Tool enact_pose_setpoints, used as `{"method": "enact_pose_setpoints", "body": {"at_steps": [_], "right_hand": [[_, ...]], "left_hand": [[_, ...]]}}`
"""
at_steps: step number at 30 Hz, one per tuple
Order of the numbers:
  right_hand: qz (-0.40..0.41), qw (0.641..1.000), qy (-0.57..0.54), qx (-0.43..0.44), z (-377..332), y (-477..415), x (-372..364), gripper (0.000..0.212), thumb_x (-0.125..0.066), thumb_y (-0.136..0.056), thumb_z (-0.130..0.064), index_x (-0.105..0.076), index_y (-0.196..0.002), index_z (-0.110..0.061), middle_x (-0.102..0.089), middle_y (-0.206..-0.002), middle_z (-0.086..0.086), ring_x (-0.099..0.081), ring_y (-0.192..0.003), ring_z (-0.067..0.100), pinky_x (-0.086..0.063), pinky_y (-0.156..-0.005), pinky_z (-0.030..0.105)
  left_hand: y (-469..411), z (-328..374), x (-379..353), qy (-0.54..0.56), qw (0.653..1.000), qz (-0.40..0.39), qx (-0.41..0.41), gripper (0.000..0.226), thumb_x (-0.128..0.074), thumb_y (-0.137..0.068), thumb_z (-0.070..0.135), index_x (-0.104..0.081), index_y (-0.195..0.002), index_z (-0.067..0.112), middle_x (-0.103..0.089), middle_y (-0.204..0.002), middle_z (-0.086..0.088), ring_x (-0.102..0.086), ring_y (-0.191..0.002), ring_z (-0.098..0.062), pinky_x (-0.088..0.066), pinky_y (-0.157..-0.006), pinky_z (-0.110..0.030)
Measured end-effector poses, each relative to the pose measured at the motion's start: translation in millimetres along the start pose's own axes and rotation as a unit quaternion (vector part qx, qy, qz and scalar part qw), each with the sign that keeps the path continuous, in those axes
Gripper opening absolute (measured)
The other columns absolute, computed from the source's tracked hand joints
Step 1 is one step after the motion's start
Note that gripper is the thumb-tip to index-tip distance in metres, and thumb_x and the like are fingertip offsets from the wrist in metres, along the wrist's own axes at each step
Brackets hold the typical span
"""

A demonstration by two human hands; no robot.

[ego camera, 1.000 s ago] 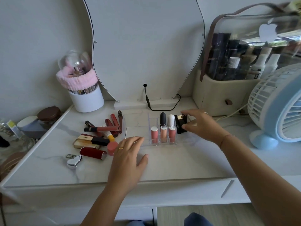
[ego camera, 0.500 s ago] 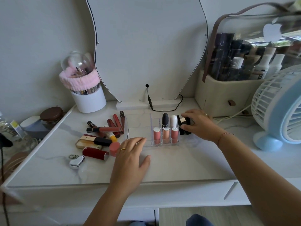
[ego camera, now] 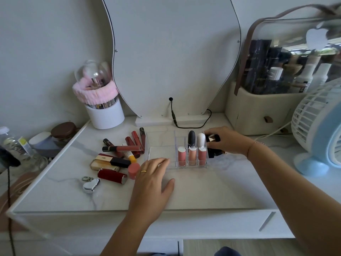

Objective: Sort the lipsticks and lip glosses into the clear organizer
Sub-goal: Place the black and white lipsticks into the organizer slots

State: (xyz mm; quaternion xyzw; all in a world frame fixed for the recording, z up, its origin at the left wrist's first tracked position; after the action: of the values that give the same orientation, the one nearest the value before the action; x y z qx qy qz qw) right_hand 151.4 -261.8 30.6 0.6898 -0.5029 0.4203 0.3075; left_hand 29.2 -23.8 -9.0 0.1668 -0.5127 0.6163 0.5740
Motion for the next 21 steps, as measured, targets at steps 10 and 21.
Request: {"method": "enact_pose_setpoints", "body": {"at_steps": [10, 21], "right_hand": [[0.021, 0.994, 0.103, -0.001, 12.5, 19.1, 2.8, 0.064, -0.063, -0.075, -0.050, -0.047, -0.131, -0.024, -0.042, -0.141, -0.003, -0.034, -0.129, 0.021, -0.029, -0.108, 0.048], [-0.015, 0.995, 0.095, 0.024, 16.8, 29.0, 4.2, 0.066, -0.070, -0.074, -0.040, -0.045, -0.134, -0.027, -0.036, -0.145, -0.004, -0.031, -0.131, 0.018, -0.027, -0.109, 0.036]], "left_hand": [[-0.2, -0.2, -0.4, -0.002, 1.000, 0.000, 0.001, 0.049, -0.058, -0.086, 0.031, -0.046, -0.132, 0.023, -0.047, -0.132, 0.010, -0.033, -0.127, -0.011, -0.026, -0.102, -0.025], [-0.2, -0.1, -0.1, -0.001, 1.000, -0.002, 0.001, 0.050, -0.058, -0.086, 0.031, -0.045, -0.133, 0.022, -0.047, -0.133, 0.008, -0.034, -0.127, -0.012, -0.030, -0.102, -0.027]]}}
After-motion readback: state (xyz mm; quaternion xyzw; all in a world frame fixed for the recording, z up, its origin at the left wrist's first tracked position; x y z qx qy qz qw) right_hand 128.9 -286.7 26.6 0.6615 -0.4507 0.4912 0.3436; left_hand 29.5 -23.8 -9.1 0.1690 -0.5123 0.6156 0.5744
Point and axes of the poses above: each hand's wrist, its own y-axis away from the middle knuckle, its own x-axis out of the back of the hand, z = x × y, the point moved 4 cm from there along -y, towards the middle knuckle
